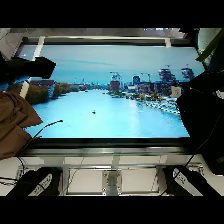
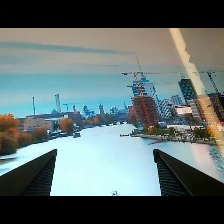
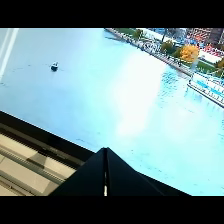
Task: Fold the clothes and pants, and hang the long-sleeved shirts on hangers.
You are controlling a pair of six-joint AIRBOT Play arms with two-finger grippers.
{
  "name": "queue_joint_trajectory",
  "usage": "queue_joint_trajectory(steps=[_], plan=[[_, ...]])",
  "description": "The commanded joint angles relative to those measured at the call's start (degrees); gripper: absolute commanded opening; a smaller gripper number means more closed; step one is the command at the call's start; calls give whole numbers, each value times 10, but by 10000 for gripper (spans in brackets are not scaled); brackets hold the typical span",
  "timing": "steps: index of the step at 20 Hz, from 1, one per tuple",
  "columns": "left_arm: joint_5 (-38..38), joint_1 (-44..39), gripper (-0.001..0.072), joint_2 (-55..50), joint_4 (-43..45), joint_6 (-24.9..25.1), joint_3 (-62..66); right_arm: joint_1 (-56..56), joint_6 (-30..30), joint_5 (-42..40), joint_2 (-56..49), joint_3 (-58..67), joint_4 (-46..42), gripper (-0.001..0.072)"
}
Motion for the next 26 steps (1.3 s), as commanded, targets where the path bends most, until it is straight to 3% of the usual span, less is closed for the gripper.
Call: queue_joint_trajectory(steps=[1, 16, 18, 22, 25, 26], plan=[[0, 1, 707, 0, 0, 0, 0, 3, 0, 0, 0, 1, -11, 16], [26, 1, 704, -23, 14, 0, 0, 3, 0, -16, 0, 1, -15, 16], [14, 1, 693, -47, 76, 0, 0, 3, 0, -29, 0, 1, -16, 16], [-79, 14, 693, -114, 345, 0, 0, 3, 0, -49, -7, 1, -19, 16], [-116, 72, 469, -172, 392, 0, -1, 3, 0, -77, -16, -7, -21, 16], [-116, 99, 469, -194, 392, 0, -1, 3, 0, -91, -19, -13, -21, 16]])
